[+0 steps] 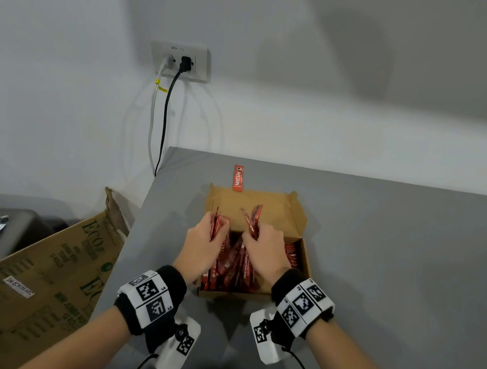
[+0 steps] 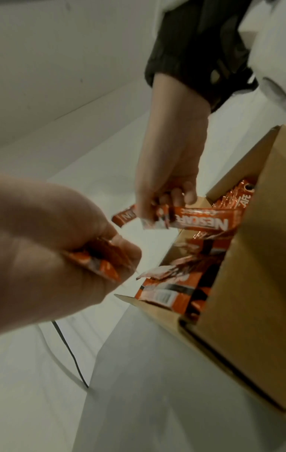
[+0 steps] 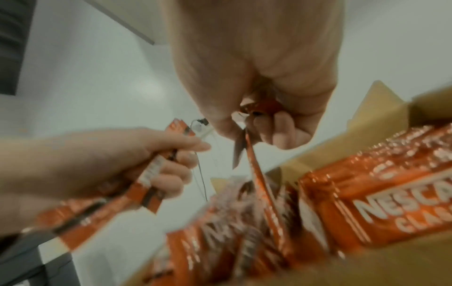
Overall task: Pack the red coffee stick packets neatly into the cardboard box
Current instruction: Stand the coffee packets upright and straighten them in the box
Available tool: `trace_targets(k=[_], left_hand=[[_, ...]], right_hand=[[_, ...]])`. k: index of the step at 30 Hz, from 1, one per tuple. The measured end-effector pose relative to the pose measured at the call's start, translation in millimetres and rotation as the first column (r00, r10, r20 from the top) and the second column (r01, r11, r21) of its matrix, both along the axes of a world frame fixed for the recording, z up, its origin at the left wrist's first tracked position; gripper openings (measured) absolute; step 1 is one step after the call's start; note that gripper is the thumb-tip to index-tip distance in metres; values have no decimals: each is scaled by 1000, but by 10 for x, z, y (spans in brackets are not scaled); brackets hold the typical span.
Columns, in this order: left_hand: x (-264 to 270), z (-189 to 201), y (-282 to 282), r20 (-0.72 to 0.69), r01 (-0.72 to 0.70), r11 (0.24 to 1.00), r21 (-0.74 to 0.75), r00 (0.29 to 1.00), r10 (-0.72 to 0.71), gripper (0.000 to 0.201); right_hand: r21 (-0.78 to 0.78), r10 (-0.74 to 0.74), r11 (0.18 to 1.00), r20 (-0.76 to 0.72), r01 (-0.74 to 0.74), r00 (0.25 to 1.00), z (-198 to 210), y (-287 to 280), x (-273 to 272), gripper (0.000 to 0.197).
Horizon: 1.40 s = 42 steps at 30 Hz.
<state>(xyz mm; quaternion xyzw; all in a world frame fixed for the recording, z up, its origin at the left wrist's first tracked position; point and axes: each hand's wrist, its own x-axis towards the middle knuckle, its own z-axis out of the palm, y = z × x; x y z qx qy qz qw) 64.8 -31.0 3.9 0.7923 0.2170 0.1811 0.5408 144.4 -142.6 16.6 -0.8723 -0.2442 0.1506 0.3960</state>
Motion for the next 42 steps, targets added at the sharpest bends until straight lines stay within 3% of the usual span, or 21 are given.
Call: trace_targets(k=[4,7,11,13,16,18,20,24,26,31,34,38,40,42], left_hand=[[-7,170,-75,6,96,986,-139,995,-96,26],[47,244,-73,-34,204,971,-125,977,-210,32],[65,228,-17,-67,293,935,-200,948,-311,58],[48,213,39,-70,313,923,-225,939,-336,49],[10,197,102,-111,363,917,-163,917,-383,7],[-17,171,129,-82,268,956,-121,957,-279,13],[-32,170,149,-6,135,963,-232,990,-140,17],[5,188,139,1,162,901,-402,984,-176,40],[15,195,133,-15,157,913,-376,984,-176,42],[1,153,206,-3,-3,962,-273,1000,2,31],[-11,180,151,29,-24,945,-327,999,36,26],[51,177,0,95,-76,900,-428,987,128,18],[57,137,23,82,-118,924,-363,984,158,27],[34,116,134,66,-122,943,-311,987,149,18]], right_hand=[[237,4,972,3,-5,1000,193,8,-11,21],[281,23,960,-19,-17,1000,220,76,-1,18],[283,12,959,-23,-5,1000,211,103,44,14],[279,35,960,-26,-27,999,218,104,49,15],[295,18,956,-23,-11,1000,252,54,47,26],[340,-30,940,-28,38,999,277,6,57,30],[330,-14,944,-53,31,999,284,-42,13,27],[207,251,948,-24,-241,968,168,-2,-296,11],[235,266,937,-1,-258,964,106,17,-357,20],[304,211,935,-72,-180,975,124,-28,-345,26],[259,111,962,-69,-90,991,97,33,-246,34],[144,149,977,84,-160,985,47,252,-358,24],[138,144,978,87,-155,986,30,323,-379,25],[120,232,964,42,-236,972,77,326,-327,30]])
